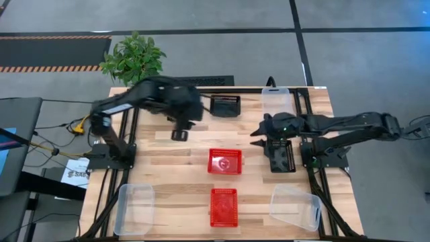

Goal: Stack baskets by color
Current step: Stack the top left black bin on top of the top right black bin

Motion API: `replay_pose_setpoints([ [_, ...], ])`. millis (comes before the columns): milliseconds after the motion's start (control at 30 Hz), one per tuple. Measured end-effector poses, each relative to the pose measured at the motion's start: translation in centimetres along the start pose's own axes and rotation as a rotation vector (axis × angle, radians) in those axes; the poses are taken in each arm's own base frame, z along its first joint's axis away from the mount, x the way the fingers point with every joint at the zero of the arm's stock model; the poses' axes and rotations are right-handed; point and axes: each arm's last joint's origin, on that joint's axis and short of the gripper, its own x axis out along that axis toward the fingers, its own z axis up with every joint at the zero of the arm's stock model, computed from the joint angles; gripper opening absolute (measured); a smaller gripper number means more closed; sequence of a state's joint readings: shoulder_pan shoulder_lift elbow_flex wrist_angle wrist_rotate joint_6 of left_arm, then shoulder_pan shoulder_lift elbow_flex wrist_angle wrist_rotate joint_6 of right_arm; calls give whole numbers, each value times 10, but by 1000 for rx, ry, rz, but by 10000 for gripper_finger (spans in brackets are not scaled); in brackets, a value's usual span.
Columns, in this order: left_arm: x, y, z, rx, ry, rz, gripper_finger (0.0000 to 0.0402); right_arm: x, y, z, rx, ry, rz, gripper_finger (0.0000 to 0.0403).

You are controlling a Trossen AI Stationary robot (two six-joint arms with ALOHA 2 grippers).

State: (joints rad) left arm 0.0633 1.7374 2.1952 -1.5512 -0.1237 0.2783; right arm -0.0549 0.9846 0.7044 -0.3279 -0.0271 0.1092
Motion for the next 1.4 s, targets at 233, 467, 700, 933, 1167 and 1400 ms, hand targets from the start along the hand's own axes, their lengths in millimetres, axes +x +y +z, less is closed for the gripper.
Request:
replay_pose_setpoints([
  [233,-17,-22,-44,-46,-167,18,141,10,24,-8,-31,77,85,191],
  [467,44,-38,-101,-153,-320,211,141,9,38,-16,-22,138,132,191],
  [700,122,-24,-139,-2,-179,355,141,8,38,-21,-28,184,125,191],
  [933,162,19,-157,-120,-75,185,141,8,33,-25,-18,234,97,191],
  [1167,196,36,-168,-178,32,83,141,7,32,-28,-42,262,95,191],
  [1400,222,36,-173,-141,127,43,141,7,32,-28,-71,261,97,191],
])
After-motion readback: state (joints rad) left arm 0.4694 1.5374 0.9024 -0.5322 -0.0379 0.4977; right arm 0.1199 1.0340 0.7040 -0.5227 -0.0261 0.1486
